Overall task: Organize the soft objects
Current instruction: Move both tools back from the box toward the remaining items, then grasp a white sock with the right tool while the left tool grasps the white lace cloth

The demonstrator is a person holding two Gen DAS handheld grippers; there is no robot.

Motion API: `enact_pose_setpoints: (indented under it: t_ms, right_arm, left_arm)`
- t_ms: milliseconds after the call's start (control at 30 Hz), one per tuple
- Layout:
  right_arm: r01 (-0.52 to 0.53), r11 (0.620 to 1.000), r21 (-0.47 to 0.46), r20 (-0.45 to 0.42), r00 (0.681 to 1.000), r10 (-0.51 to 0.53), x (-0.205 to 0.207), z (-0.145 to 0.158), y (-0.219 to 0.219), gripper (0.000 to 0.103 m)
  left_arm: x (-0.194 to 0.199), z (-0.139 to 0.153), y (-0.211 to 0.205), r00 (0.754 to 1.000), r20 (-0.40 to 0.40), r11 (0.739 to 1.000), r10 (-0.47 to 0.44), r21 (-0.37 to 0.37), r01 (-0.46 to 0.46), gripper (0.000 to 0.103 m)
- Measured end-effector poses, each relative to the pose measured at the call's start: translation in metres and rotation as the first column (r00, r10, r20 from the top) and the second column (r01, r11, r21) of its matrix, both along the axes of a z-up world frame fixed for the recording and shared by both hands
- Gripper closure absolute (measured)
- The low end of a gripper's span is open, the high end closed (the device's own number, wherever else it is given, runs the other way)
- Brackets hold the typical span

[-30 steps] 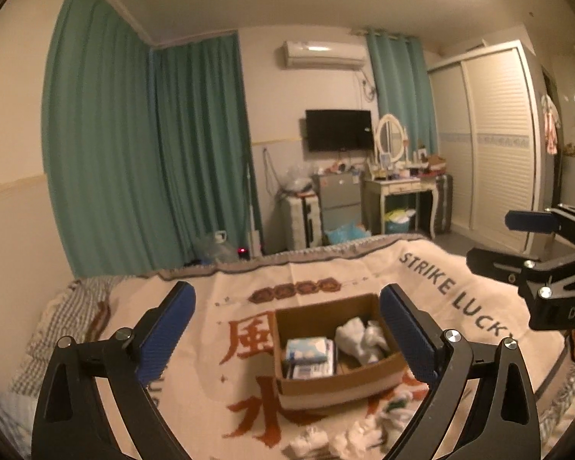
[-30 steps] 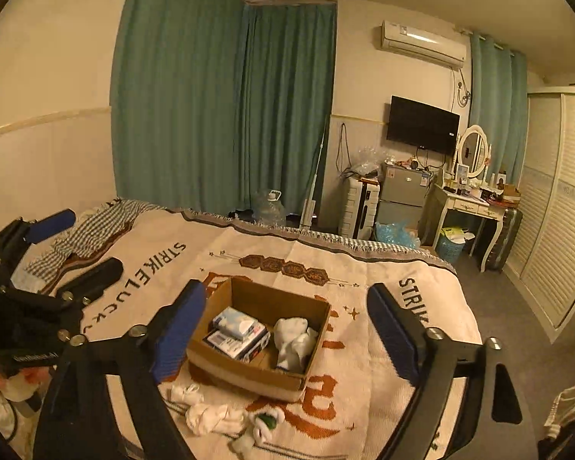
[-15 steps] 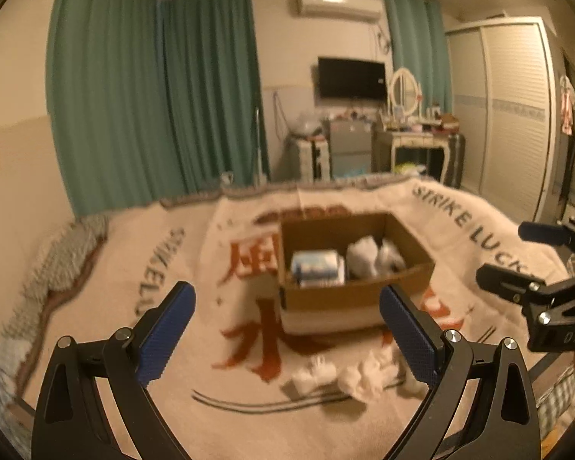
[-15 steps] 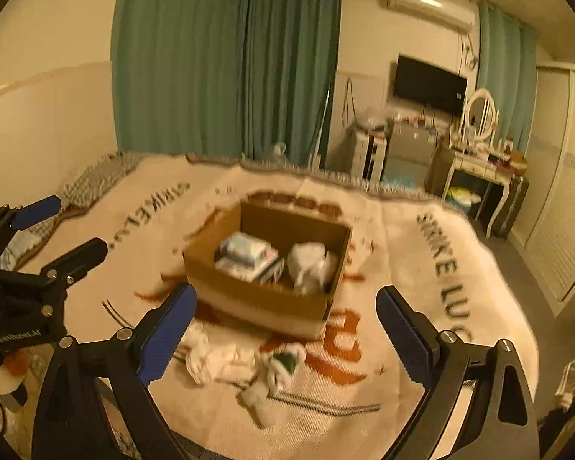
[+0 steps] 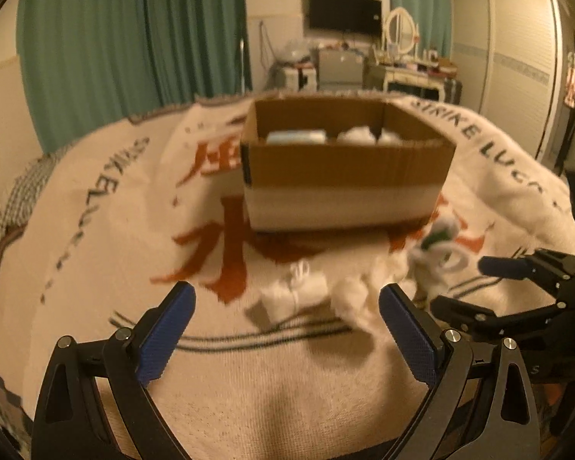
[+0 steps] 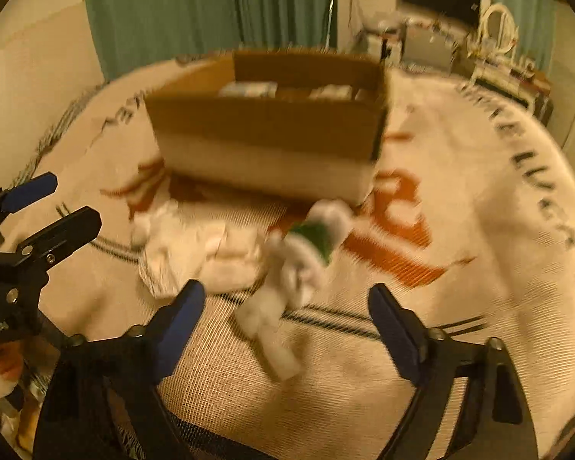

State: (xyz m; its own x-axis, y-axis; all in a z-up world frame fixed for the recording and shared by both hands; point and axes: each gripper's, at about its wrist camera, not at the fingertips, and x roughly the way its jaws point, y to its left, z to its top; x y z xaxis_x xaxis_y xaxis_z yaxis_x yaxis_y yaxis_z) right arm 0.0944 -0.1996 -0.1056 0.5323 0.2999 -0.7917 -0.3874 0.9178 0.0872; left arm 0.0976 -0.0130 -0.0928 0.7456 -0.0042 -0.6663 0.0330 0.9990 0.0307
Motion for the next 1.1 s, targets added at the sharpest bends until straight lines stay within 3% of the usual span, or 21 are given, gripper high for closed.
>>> enact_pose_setpoints:
  t_ms: [67, 300, 600, 867, 933, 1067, 1100]
  right_arm:
    - [-0.008, 1.000, 0.000, -0.025, 1.000, 0.008, 0.004, -0.009, 0.006, 0.031]
    - [0.008, 1.000, -0.004, -0.084, 0.996, -0.008, 0.009, -0.028, 0.013, 0.070]
    - [0.019, 0.997, 0.073, -0.039, 0.999, -0.016, -0.012, 0.001, -0.009, 0.073]
    - [0.047, 0.998, 0.045, 0.089, 0.995, -0.051, -0.016, 0.038, -0.027, 0.073]
    - [0.053, 0.998, 0.020, 0.107, 0.993, -0.055, -0.013, 0.040, -0.031, 0.073]
    - [0.082, 0.996, 0.025, 0.104, 0.991, -0.084, -0.004, 0.036, -0.040, 0.073]
    - [0.090, 0.995, 0.032, 0.097, 0.991, -0.093, -0.001, 0.034, -0.044, 0.073]
  left_arm:
    - [0.000, -0.010, 0.003, 1.000, -0.026, 1.000, 0.010, -0.007, -0.010, 0.005]
    - [0.001, -0.022, 0.006, 0.998, -0.066, 1.000, 0.014, -0.020, -0.015, 0.006]
    - [-0.007, -0.020, -0.014, 0.996, -0.081, 0.999, -0.047, -0.025, 0.046, 0.006]
    - [0.012, -0.024, -0.045, 0.988, -0.109, 0.994, -0.106, -0.032, 0.103, 0.007]
    - [0.020, -0.027, -0.049, 0.987, -0.118, 0.993, -0.113, -0.041, 0.109, 0.013]
    - [0.034, -0.035, -0.058, 0.984, -0.128, 0.992, -0.125, -0.038, 0.121, 0.014]
    - [0.038, -0.037, -0.059, 0.983, -0.131, 0.992, -0.128, -0.038, 0.124, 0.022]
